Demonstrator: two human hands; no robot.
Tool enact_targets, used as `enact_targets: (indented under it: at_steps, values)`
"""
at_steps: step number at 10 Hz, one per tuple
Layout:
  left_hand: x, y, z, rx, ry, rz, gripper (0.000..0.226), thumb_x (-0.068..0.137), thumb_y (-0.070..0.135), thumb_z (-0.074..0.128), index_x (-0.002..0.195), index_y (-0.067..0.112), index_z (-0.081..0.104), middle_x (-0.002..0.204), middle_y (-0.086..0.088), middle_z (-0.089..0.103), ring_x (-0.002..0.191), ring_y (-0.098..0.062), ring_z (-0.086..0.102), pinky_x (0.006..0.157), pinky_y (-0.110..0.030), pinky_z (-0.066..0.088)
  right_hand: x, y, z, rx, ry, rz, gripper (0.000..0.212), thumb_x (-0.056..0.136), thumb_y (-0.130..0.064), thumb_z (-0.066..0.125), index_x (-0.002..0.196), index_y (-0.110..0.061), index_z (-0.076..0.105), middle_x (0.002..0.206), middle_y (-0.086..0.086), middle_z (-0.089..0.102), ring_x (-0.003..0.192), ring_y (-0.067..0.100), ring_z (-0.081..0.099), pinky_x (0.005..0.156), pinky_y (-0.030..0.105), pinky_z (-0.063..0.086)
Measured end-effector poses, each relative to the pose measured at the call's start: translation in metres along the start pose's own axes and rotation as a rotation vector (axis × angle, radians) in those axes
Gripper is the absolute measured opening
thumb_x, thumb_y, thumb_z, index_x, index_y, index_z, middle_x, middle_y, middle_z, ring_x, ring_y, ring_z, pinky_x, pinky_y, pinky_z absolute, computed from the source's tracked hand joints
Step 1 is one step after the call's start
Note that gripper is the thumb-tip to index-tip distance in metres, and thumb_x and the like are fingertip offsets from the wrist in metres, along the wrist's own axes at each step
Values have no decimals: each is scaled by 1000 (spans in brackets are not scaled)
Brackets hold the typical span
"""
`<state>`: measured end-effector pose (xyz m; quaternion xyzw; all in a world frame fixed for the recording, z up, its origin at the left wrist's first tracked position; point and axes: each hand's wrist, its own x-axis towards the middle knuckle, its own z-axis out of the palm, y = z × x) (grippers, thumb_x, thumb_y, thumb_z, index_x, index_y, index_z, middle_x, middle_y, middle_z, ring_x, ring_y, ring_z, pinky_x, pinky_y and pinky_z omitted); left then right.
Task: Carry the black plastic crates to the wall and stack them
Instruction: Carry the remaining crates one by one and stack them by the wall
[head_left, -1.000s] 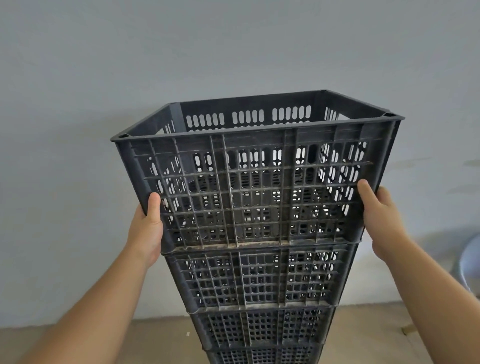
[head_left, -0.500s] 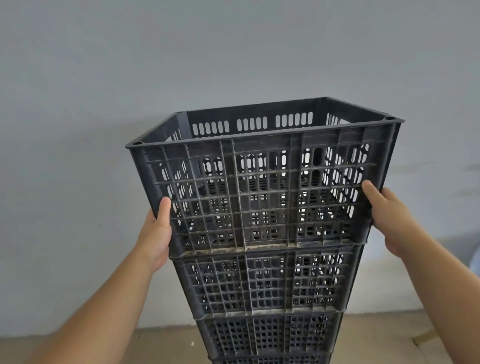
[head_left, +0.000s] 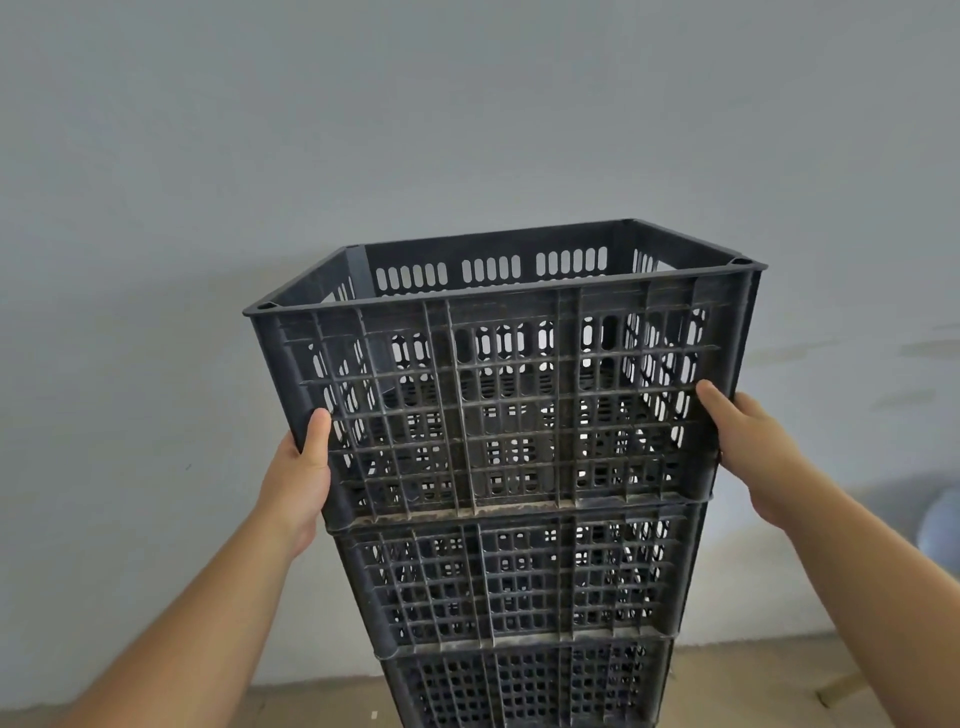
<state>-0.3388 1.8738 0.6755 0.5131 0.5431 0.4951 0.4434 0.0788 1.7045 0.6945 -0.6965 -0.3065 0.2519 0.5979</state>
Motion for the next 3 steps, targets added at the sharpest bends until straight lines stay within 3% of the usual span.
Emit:
enact_targets:
  at_steps: [1,2,3]
  values:
    - [-3,8,-5,110,54,76,56,93,73,46,133,34,52,119,18,58,115,-16,54,97,-39,40,0,-8,-10,-2,4,-35,26,95,-53,56,96,-28,64,105,-7,68,100,16,64,104,49,46]
    - [-6,20,-11,186,101,197,38,93,61,54,124,38,52,111,18,61,107,-18,62,85,-36,44,-2,-26,-19,42,65,-101,37,89,-58,52,108,-28,62,111,-9,66,108,19,62,108,52,43]
    - [-5,57,-26,106,210,317,46,92,40,51,137,31,51,127,5,61,114,-19,61,92,-40,47,-7,-67,-27,125,223,-228,51,79,-60,49,116,-28,59,108,-11,65,113,19,61,105,47,44]
